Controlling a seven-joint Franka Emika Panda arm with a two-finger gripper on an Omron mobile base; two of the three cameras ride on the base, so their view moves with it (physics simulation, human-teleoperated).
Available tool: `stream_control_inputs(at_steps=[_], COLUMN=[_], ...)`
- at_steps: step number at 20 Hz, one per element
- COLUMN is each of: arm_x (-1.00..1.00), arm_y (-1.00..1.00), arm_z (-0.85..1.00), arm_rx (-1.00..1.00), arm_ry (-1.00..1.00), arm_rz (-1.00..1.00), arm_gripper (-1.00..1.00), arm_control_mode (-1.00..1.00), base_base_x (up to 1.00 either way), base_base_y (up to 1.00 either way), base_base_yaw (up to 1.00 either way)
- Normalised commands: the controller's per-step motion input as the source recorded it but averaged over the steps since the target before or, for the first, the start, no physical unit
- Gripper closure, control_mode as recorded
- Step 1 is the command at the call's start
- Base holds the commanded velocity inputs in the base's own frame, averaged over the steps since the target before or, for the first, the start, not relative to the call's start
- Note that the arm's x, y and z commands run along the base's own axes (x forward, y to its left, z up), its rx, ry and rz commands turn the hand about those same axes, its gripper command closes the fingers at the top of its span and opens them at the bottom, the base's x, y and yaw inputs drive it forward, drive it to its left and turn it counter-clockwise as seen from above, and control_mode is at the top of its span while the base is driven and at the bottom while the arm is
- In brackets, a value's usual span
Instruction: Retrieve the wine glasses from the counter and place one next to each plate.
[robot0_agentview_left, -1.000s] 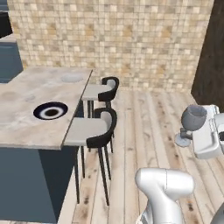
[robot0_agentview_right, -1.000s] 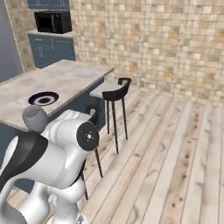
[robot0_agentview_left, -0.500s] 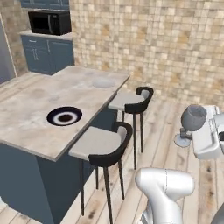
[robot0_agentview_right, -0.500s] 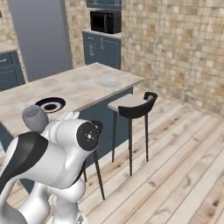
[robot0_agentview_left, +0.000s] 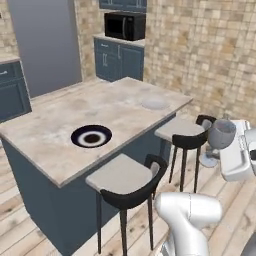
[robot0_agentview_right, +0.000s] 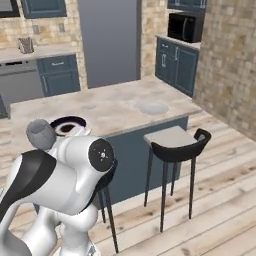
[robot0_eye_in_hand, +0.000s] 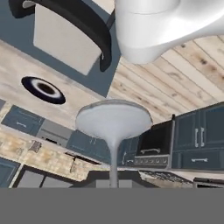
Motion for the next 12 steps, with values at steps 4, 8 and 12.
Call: stream_control_inputs(at_steps=[4,8,12], arm_x=[0.00,0.00,0.00], arm_y=[0.00,0.00,0.00], arm_z=[0.00,0.00,0.00], arm_rx=[0.00,0.00,0.00], arm_ry=[0.00,0.00,0.00], arm_rz=[0.00,0.00,0.00], arm_gripper=[1.00,1.00,1.00], arm_control_mode=[1.00,1.00,1.00], base_base_x=[0.31,0.11,0.01], base_base_y=[-0.34,-0.63,-0.98], base_base_yaw=[0.72,0.65,0.22])
